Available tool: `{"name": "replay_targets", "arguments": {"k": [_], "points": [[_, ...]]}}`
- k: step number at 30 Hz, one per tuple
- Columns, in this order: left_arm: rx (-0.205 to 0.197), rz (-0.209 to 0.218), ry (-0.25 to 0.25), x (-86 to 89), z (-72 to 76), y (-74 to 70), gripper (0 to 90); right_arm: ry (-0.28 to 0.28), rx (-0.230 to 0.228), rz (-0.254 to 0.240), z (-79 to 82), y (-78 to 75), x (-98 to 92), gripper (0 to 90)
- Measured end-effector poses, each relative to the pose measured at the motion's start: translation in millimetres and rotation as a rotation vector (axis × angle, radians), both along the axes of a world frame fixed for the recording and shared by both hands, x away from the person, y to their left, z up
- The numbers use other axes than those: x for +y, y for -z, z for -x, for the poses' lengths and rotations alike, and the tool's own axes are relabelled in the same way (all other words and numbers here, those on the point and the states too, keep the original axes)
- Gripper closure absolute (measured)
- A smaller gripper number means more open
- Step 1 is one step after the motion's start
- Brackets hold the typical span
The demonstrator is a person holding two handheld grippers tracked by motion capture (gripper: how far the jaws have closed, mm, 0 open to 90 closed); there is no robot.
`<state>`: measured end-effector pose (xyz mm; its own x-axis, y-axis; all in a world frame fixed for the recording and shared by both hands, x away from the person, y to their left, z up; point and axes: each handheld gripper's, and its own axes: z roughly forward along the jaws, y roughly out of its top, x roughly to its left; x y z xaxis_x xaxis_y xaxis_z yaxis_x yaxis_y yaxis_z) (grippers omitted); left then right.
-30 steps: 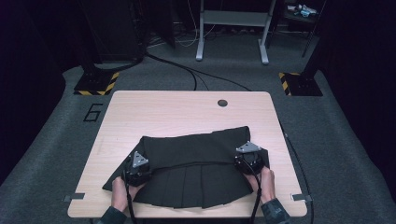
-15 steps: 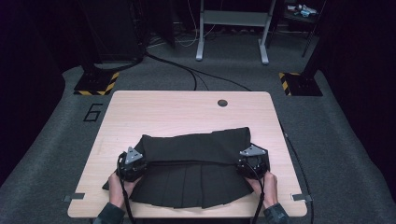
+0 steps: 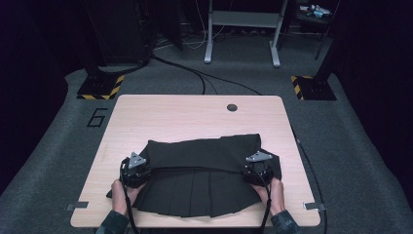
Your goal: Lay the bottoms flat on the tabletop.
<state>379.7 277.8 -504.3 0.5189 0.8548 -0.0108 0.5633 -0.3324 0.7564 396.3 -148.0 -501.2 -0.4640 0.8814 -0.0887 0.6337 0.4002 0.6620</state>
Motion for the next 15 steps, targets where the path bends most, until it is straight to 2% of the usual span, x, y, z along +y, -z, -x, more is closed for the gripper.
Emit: {"name": "replay_targets", "arguments": {"k": [4, 6, 7, 9, 15], "points": [[-0.001, 0.0, 0.002, -0.8, 1.0, 0.2, 80.7, -0.007, 0.0, -0.01, -0.4, -2.4, -2.9, 73.1], [-0.003, -0.002, 0.007, -0.8, 1.0, -1.0, 80.7, -0.021, 0.007, -0.024, -3.5, -3.6, -6.4, 79.3], [-0.003, -0.002, 0.007, -0.8, 1.0, -1.0, 80.7, -0.026, -0.004, -0.035, -4.7, -4.0, -7.6, 82.0], [-0.014, 0.003, 0.002, -1.1, 1.4, -2.2, 80.7, -0.026, -0.006, -0.045, -3.8, -7.9, -8.3, 83.8], [-0.029, -0.002, 0.023, -0.7, 5.7, -12.3, 80.9, -0.035, -0.071, -0.051, 7.5, -21.7, -9.2, 84.4]]}}
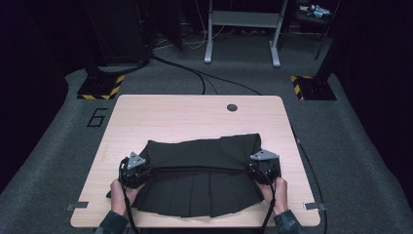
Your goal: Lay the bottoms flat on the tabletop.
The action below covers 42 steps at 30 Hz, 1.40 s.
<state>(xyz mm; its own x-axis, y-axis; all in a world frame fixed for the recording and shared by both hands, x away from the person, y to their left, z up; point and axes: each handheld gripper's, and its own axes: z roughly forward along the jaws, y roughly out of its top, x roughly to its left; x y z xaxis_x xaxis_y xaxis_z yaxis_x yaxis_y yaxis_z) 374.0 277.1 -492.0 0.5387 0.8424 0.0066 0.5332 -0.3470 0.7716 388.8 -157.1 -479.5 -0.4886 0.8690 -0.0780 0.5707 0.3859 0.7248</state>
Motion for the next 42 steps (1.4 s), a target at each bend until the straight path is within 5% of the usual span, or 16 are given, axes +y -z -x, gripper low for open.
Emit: {"name": "replay_targets", "arguments": {"k": [9, 14, 15, 16, 17, 18, 19, 20, 21, 23, 26, 28, 30, 38, 42], "points": [[0.011, -0.009, 0.004, 2.5, 9.6, -0.3, 81.0, -0.022, -0.042, 0.008, 28.1, -5.0, 0.6, 84.6], [-0.001, -0.043, 0.012, -0.1, -3.4, -13.5, 81.4, -0.037, -0.057, 0.027, 19.1, -16.3, 1.1, 85.3], [-0.02, -0.042, 0.016, -2.9, -23.5, -28.7, 81.5, -0.038, -0.073, 0.043, -0.9, -32.0, 1.1, 85.5], [-0.02, -0.042, 0.016, -2.9, -23.5, -28.7, 81.5, -0.038, -0.073, 0.043, -0.9, -32.0, 1.1, 85.5], [-0.049, -0.058, -0.004, -6.6, -53.3, -49.9, 81.6, -0.031, -0.086, 0.051, -35.1, -52.8, 3.7, 85.6], [-0.049, -0.058, -0.004, -6.6, -53.3, -49.9, 81.5, -0.031, -0.086, 0.051, -35.1, -52.8, 3.7, 85.6], [-0.071, -0.009, -0.073, -8.7, -89.2, -69.5, 80.6, -0.01, -0.084, 0.049, -81.0, -74.3, 9.9, 84.9], [-0.071, -0.009, -0.073, -8.7, -89.2, -69.5, 76.7, -0.01, -0.084, 0.049, -81.0, -74.3, 9.9, 84.9], [-0.096, 0.003, -0.188, -11.4, -115.4, -85.2, 66.5, 0.064, -0.084, 0.053, -124.2, -92.0, 17.3, 74.7], [-0.082, 0.029, -0.223, -10.0, -125.1, -94.5, 48.6, 0.122, -0.079, 0.011, -148.7, -103.5, 20.5, 65.0], [-0.074, 0.006, -0.204, -7.4, -114.7, -92.6, 30.6, 0.117, -0.063, -0.001, -148.3, -107.9, 22.7, 46.7], [-0.076, -0.007, -0.196, -6.1, -108.9, -88.4, 25.7, 0.101, -0.054, 0.009, -137.7, -100.1, 21.1, 37.7], [-0.037, -0.022, -0.168, 0.2, -94.2, -72.0, 21.3, 0.073, -0.025, 0.024, -128.5, -88.1, 16.5, 33.8], [0.009, 0.0, -0.171, 29.4, -50.5, -42.2, 18.6, 0.064, 0.05, 0.027, -86.9, -45.3, -17.3, 30.1], [0.017, 0.001, -0.183, 39.2, -35.0, -34.0, 19.3, 0.054, 0.051, 0.019, -71.5, -33.7, -26.1, 30.3]]}}
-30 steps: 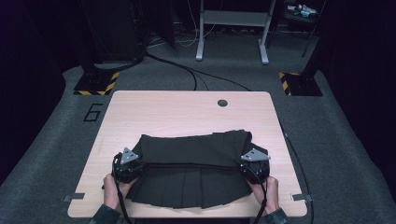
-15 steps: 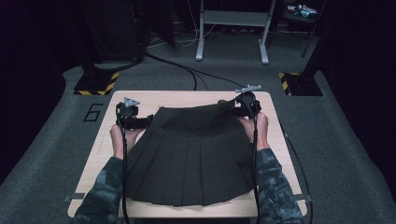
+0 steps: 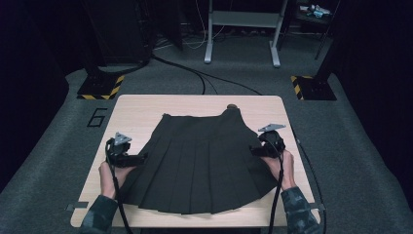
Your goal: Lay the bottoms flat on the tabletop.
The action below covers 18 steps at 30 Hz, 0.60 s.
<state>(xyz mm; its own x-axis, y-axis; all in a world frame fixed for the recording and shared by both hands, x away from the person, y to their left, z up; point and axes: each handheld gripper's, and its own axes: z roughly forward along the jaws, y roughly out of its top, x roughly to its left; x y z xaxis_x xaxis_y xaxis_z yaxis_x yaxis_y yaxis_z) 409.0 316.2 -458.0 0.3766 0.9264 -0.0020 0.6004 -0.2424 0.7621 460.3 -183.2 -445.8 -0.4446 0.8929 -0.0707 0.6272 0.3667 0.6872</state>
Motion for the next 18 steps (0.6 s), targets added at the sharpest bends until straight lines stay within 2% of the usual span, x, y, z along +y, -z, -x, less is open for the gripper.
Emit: {"name": "replay_targets", "arguments": {"k": [1, 2, 3, 4, 6, 7, 8, 9, 10, 11, 13, 14, 15, 18], "points": [[0.009, -0.002, -0.008, 5.5, 9.7, 4.5, 19.3, 0.004, 0.004, 0.005, 9.3, 7.5, -3.2, 30.4], [0.009, -0.002, -0.008, 5.5, 9.7, 4.5, 19.4, 0.004, 0.004, 0.005, 9.3, 7.5, -3.2, 30.4], [0.014, -0.009, -0.012, 10.0, 19.8, 8.9, 20.1, 0.002, 0.002, 0.002, 18.0, 13.9, -6.2, 30.8], [0.014, -0.009, -0.012, 10.0, 19.8, 8.9, 21.3, 0.002, 0.002, 0.002, 18.0, 13.9, -6.2, 30.8], [0.028, -0.02, -0.011, 12.6, 29.6, 14.3, 23.1, 0.009, 0.009, -0.001, 26.8, 20.6, -8.5, 31.5], [0.038, -0.032, -0.008, 13.2, 40.0, 20.2, 27.5, 0.019, 0.014, -0.004, 33.3, 25.0, -11.0, 31.8], [0.038, -0.032, -0.008, 13.2, 40.0, 20.2, 31.1, 0.02, 0.012, -0.006, 36.0, 27.6, -12.7, 31.9], [0.062, -0.048, -0.008, 12.8, 50.3, 26.6, 35.4, 0.026, 0.011, -0.009, 38.7, 29.7, -14.1, 32.2], [0.062, -0.048, -0.008, 12.8, 50.3, 26.6, 39.5, 0.026, 0.011, -0.009, 38.7, 29.7, -14.1, 32.2], [0.079, -0.054, -0.001, 12.0, 59.0, 34.7, 45.6, 0.03, 0.005, -0.021, 43.2, 33.7, -18.1, 32.4], [0.083, -0.054, 0.006, 11.6, 63.0, 38.9, 55.1, 0.036, 0.008, -0.03, 44.8, 34.6, -18.8, 32.3], [0.096, -0.059, 0.023, 13.0, 69.2, 46.5, 59.8, 0.037, 0.007, -0.039, 47.8, 37.2, -21.9, 34.0], [0.095, -0.049, 0.022, 13.6, 71.8, 50.0, 65.0, 0.037, 0.006, -0.045, 49.4, 38.4, -23.5, 34.0], [0.096, -0.036, 0.04, 14.2, 77.1, 55.7, 72.5, 0.044, 0.009, -0.053, 54.7, 40.8, -27.4, 35.5]]}}
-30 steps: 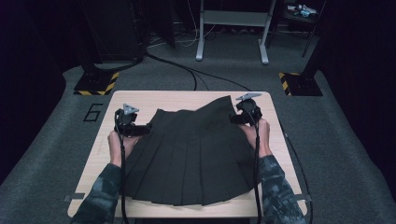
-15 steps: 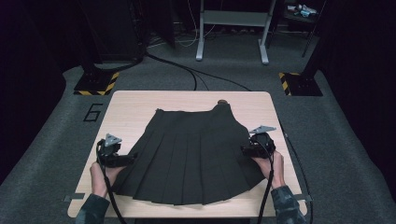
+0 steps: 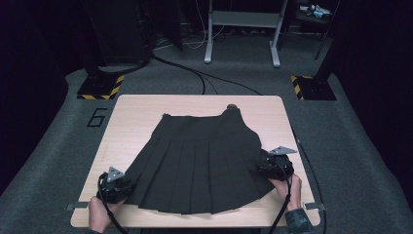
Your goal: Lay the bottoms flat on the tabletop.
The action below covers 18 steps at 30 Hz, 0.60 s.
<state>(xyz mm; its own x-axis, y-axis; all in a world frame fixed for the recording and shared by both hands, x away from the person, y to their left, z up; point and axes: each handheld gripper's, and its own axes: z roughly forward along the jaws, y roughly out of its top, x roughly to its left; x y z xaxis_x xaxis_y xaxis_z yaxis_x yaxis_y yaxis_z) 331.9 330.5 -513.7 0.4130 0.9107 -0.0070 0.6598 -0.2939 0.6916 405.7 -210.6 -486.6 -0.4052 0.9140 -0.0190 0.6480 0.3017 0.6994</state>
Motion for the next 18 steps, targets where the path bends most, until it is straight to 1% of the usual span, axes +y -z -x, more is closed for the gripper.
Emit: {"name": "replay_targets", "arguments": {"k": [1, 2, 3, 4, 5, 6, 7, 8, 9, 10, 11, 12, 13, 14, 15, 16, 17, 18], "points": [[0.008, -0.001, 0.017, -0.3, 1.4, -0.7, 74.1, 0.003, -0.003, -0.001, 1.4, 0.7, -1.7, 35.8], [0.008, -0.001, 0.017, -0.3, 1.4, -0.7, 75.6, 0.003, -0.003, -0.001, 1.4, 0.7, -1.7, 35.8], [0.01, -0.02, 0.042, -2.9, 3.4, -2.9, 75.5, 0.004, -0.008, -0.001, 5.1, 0.2, -6.4, 36.6], [0.02, -0.027, 0.058, -3.0, 3.6, -6.0, 74.5, 0.01, -0.014, 0.0, 6.4, -0.1, -9.4, 36.6], [0.016, -0.024, 0.066, -2.9, 2.9, -8.9, 72.4, 0.017, -0.016, 0.0, 7.4, -0.5, -12.7, 36.7], [0.011, -0.015, 0.073, -2.4, 1.1, -13.2, 67.3, 0.033, -0.018, 0.001, 8.4, -1.4, -16.3, 37.3], [0.011, -0.015, 0.073, -2.4, 1.1, -13.2, 59.0, 0.044, -0.02, 0.0, 8.6, -1.9, -20.3, 37.8], [-0.013, 0.009, 0.058, -3.2, -4.9, -23.8, 52.7, 0.051, -0.024, 0.006, 8.5, -2.7, -25.3, 38.3], [-0.031, 0.009, 0.047, -4.5, -9.6, -29.1, 45.8, 0.066, -0.026, 0.001, 7.9, -3.4, -29.9, 40.3], [-0.031, 0.009, 0.047, -4.5, -9.6, -29.1, 39.3, 0.078, -0.029, 0.007, 7.2, -4.2, -34.4, 41.6], [-0.042, -0.014, 0.049, -8.4, -24.0, -37.1, 34.1, 0.086, -0.034, 0.007, 6.0, -4.3, -37.9, 42.7], [-0.041, -0.027, 0.053, -11.1, -32.9, -38.7, 30.3, 0.094, -0.029, 0.003, 4.4, -4.3, -40.6, 43.2], [-0.026, -0.043, 0.068, -13.5, -42.3, -39.9, 27.2, 0.092, -0.025, 0.01, 1.6, -3.4, -42.6, 44.5], [-0.026, -0.043, 0.068, -13.5, -42.3, -39.9, 25.5, 0.092, -0.025, 0.01, 1.6, -3.4, -42.6, 44.5], [-0.01, -0.07, 0.068, -20.9, -61.8, -35.5, 23.8, 0.1, -0.01, 0.02, -5.3, -0.1, -43.5, 45.5], [0.002, -0.082, 0.07, -23.8, -70.5, -32.0, 23.5, 0.104, 0.008, 0.014, -9.3, 2.0, -42.8, 46.4], [0.02, -0.088, 0.069, -27.1, -78.2, -26.9, 22.8, 0.102, 0.014, 0.022, -14.0, 4.9, -42.6, 47.1], [0.02, -0.088, 0.069, -27.1, -78.2, -26.9, 22.6, 0.1, 0.014, 0.029, -18.5, 7.7, -42.2, 47.8]]}}
